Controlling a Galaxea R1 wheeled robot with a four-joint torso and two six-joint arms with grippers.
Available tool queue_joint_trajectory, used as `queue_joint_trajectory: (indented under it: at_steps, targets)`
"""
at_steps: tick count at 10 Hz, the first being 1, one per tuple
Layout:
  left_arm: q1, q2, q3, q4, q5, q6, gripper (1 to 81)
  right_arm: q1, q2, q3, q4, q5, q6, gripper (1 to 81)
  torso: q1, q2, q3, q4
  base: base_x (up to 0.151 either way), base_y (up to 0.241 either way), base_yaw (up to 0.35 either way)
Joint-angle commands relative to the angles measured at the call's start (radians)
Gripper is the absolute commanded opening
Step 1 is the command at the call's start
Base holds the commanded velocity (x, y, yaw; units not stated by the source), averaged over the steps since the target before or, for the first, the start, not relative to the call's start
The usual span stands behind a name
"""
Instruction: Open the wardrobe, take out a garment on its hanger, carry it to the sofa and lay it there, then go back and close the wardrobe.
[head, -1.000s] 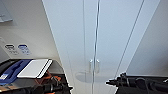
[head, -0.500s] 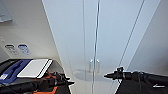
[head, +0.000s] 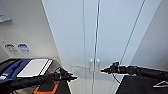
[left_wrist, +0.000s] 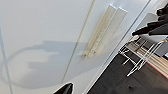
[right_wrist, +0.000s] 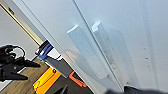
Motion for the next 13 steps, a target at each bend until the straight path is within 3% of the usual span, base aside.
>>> queue_joint_trajectory:
  at_steps: [1,8,13]
  targets:
    - [-0.172,0.010,0.009,-0.009,0.019,-0.020,81.1,0.163,-0.001,0.001,0.022,-0.022,0.001,81.1,0.000,0.000,0.000,0.000,0.000,0.000,0.000]
    - [-0.190,0.172,-0.151,-0.010,0.056,-0.041,81.1,0.192,0.101,-0.106,0.039,-0.012,0.003,81.1,0.000,0.001,-0.001,0.000,0.000,0.000,0.000]
    - [-0.192,0.240,-0.249,-0.010,0.057,-0.041,81.1,0.244,0.106,-0.117,0.057,-0.019,0.009,81.1,0.001,0.001,-0.001,0.000,0.000,0.000,0.000]
